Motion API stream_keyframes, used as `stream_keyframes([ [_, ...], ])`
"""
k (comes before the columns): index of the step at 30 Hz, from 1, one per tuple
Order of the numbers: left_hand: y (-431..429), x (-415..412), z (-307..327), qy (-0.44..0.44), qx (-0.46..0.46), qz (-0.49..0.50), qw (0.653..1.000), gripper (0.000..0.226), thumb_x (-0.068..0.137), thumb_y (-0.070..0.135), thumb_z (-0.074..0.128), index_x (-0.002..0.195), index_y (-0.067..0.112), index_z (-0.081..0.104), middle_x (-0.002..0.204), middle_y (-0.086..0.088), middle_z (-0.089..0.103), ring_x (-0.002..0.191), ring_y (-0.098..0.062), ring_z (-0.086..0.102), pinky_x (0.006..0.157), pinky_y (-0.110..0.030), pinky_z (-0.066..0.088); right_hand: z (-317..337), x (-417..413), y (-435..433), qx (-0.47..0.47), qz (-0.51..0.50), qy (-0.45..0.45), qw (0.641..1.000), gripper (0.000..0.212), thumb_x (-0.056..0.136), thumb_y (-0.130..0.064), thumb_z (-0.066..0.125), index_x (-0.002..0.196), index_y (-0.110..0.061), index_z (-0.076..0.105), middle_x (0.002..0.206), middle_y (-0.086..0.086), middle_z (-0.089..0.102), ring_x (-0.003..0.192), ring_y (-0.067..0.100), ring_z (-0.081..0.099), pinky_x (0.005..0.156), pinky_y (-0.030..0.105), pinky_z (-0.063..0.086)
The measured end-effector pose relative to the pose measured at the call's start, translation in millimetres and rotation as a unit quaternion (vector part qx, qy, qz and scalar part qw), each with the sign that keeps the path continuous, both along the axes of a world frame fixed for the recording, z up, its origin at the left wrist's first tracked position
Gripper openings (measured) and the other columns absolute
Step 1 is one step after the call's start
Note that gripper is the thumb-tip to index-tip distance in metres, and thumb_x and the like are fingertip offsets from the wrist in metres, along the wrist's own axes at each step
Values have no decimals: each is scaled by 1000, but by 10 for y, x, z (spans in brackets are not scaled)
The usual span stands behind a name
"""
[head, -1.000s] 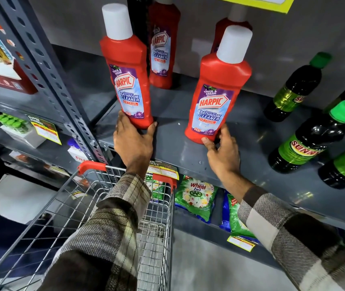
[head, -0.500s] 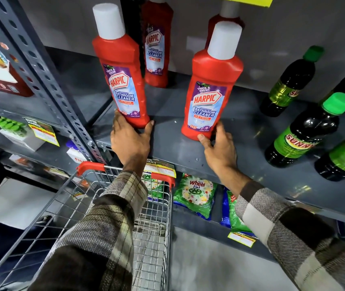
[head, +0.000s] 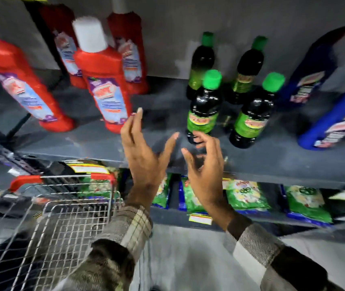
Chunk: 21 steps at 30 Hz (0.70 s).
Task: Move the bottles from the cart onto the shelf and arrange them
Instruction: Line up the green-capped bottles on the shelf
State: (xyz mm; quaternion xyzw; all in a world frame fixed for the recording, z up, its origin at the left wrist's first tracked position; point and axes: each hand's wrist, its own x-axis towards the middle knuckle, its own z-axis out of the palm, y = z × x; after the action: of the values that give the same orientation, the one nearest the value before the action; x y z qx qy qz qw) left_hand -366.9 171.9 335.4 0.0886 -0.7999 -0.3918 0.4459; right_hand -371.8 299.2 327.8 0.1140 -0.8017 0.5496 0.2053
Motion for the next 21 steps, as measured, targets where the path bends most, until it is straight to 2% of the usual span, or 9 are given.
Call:
stream_keyframes([
  [2, 354, -124, 13, -23, 11, -58, 998, 87, 81, 43, 79, 146, 3, 37, 140, -21, 46, 133, -35, 48, 112, -53, 41, 36, -5, 333, -9, -45, 18, 999, 29, 90, -18, 69, 117, -14, 58, 103, -1, 50, 92, 17, 54, 78, 39, 52],
  [5, 694, -299, 19, -84, 60, -93, 990, 99, 77, 49, 81, 151, 8, 28, 149, -13, 38, 143, -26, 39, 118, -47, 38, 87, -132, 729, -11, -126, 36, 991, 33, 84, -19, 75, 108, -11, 52, 103, 4, 46, 93, 19, 48, 84, 37, 47],
  [8, 824, -432, -59, -145, 89, -84, 982, 109, 71, 45, 86, 152, 10, 23, 150, -11, 35, 144, -24, 37, 120, -41, 36, 55, -416, 1015, 4, -190, 20, 982, 67, 70, -29, 86, 117, -4, 47, 117, 15, 45, 105, 25, 46, 95, 40, 44],
  [10, 835, -518, -90, -196, 80, -71, 975, 101, 71, 42, 86, 148, 11, 30, 146, -10, 42, 138, -26, 44, 117, -37, 40, 21, -578, 1124, 34, -180, -42, 982, 93, 60, -40, 89, 132, -8, 40, 129, 14, 43, 118, 30, 44, 105, 41, 40],
  [11, 832, -556, -96, -221, 79, -59, 970, 91, 72, 40, 86, 143, 10, 37, 141, -10, 48, 134, -27, 48, 112, -38, 42, 7, -631, 1147, 49, -165, -82, 982, 99, 58, -43, 88, 136, -9, 38, 133, 13, 45, 124, 31, 44, 108, 43, 37],
  [13, 824, -589, -89, -246, 85, -36, 965, 72, 75, 37, 84, 130, 8, 49, 131, -12, 57, 124, -30, 55, 105, -40, 47, -42, -698, 1160, 73, -146, -131, 978, 87, 62, -45, 85, 131, -11, 44, 130, 11, 56, 125, 33, 50, 107, 50, 38],
  [15, 831, -576, -75, -245, 88, -27, 965, 65, 75, 37, 84, 124, 8, 52, 126, -11, 60, 119, -28, 57, 101, -40, 50, -45, -706, 1155, 75, -143, -137, 977, 71, 65, -46, 82, 119, -12, 52, 120, 8, 64, 118, 31, 58, 103, 53, 41],
  [21, 821, -581, -68, -242, 106, -24, 964, 61, 72, 39, 87, 116, 13, 54, 115, -6, 66, 108, -23, 62, 86, -29, 48, -40, -685, 1159, 87, -144, -129, 977, 72, 69, -47, 81, 124, -12, 50, 123, 4, 59, 119, 25, 55, 107, 48, 34],
])
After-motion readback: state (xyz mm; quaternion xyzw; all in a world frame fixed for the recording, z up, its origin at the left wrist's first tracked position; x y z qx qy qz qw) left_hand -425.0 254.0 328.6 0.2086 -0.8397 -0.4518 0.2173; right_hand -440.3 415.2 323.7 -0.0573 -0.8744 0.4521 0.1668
